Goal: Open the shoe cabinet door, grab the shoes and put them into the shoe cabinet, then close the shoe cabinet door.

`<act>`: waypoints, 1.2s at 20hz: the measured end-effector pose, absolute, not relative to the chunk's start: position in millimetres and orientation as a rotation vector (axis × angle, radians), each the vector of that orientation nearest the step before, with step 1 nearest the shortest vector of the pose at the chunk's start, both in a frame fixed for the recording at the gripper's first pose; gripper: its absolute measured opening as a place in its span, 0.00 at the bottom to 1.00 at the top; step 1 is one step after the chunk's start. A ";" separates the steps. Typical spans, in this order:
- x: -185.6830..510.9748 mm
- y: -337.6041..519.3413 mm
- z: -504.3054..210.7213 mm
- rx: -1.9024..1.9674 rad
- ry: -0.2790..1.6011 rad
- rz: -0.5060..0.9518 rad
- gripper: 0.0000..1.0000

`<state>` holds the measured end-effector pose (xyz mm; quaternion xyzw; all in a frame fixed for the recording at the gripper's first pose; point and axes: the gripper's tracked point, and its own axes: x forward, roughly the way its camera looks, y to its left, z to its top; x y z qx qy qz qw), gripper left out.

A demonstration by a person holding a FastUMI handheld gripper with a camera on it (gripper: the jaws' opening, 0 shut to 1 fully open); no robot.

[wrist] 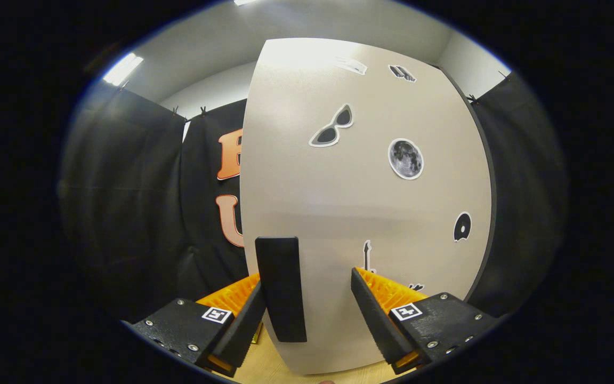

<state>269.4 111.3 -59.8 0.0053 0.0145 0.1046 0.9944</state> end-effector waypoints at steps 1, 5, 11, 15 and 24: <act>271.8 112.2 -60.4 0.007 0.025 0.190 0.93; 278.4 115.4 -61.7 0.004 0.014 0.112 0.93; 284.9 118.5 -60.1 -0.023 -0.007 0.030 0.93; 286.2 120.1 -60.3 -0.031 -0.002 0.000 0.93; 266.1 128.8 -53.8 -0.015 -0.002 0.013 0.93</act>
